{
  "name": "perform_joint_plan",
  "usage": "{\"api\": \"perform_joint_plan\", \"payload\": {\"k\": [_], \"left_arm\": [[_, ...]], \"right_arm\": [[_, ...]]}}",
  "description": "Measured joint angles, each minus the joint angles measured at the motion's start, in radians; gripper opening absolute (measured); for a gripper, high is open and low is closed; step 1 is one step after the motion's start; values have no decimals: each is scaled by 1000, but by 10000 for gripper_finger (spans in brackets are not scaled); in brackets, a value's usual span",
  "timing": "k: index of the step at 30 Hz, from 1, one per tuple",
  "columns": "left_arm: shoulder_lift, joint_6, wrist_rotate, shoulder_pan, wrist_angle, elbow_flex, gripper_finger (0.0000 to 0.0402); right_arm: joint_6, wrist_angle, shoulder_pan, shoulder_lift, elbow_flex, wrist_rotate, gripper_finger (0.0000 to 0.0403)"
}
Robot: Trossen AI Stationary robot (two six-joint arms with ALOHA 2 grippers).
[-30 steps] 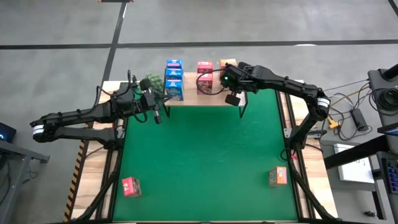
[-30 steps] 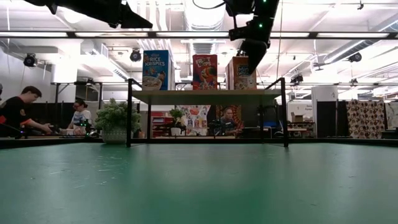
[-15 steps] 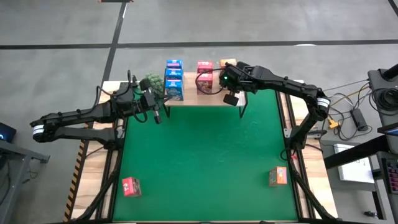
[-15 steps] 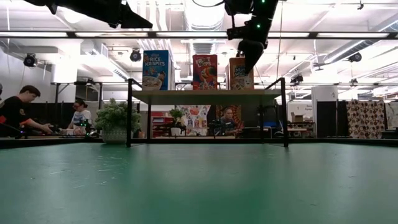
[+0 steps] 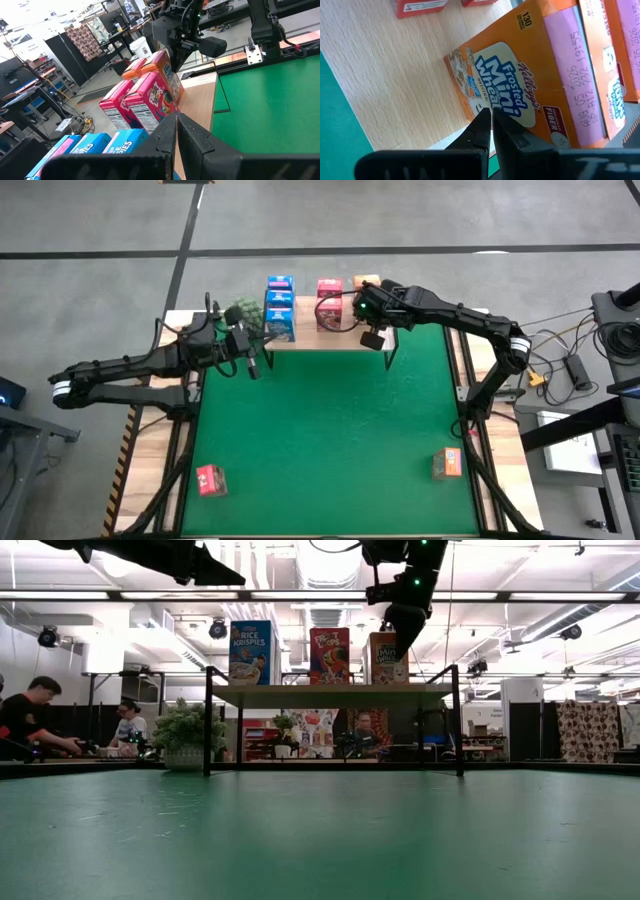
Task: Stack cereal on shelf
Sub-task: Put the top orange cereal box on the shelf aligned with the other orange cereal box, then put the orange cereal box on the shelf aligned with the other orange cereal boxes
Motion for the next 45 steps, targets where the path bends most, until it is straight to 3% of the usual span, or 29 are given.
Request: {"api": "perform_joint_plan", "payload": {"k": [11,29,39,45], "left_arm": [[0,0,0,0,0,0,0],[0,-5,0,0,2,0,0],[0,-5,0,0,1,0,0],[0,-5,0,0,1,0,0]], "right_arm": [[131,-28,70,-36,0,-26,9],[804,-72,341,-35,0,-650,9],[1266,-242,585,-39,-54,-652,9],[1449,-245,714,-41,-83,-578,9]]}}
